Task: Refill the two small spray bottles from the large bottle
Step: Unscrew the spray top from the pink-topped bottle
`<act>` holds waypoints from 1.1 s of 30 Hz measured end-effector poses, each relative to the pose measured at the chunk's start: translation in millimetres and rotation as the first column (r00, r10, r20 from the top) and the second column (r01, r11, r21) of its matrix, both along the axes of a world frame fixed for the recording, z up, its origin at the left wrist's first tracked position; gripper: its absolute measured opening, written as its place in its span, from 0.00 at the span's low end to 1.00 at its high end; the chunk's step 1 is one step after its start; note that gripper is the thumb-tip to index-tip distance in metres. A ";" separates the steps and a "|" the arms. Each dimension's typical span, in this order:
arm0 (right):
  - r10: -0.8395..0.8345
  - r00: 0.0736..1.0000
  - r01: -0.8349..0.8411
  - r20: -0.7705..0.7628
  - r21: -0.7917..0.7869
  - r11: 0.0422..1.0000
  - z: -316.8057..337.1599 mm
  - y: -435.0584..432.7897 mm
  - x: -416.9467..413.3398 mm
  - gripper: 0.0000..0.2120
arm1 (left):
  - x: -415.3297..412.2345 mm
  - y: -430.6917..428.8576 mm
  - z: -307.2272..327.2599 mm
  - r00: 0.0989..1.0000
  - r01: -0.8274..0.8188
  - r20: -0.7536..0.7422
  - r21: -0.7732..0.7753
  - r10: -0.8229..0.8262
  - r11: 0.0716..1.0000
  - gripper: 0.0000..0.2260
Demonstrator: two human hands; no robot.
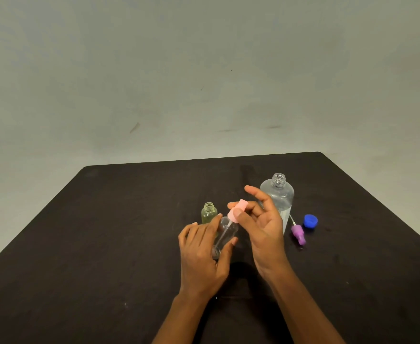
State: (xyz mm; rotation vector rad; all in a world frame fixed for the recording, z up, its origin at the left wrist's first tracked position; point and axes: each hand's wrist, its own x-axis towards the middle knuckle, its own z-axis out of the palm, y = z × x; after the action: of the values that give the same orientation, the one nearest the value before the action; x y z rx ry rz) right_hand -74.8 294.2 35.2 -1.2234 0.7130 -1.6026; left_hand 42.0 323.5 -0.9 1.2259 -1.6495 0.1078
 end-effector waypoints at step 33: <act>-0.084 0.995 0.082 -0.055 -0.034 0.996 1.0 1.8 4.3 0.22 | 0.4 1.4 1.2 1.000 -0.004 -0.002 -0.007 0.004 1.000 0.19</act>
State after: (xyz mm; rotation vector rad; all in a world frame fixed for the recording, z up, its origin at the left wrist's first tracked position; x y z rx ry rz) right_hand -70.5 296.0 36.2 -1.2808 0.7866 -1.6580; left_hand 42.4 324.9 0.3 1.2236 -1.6432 0.1149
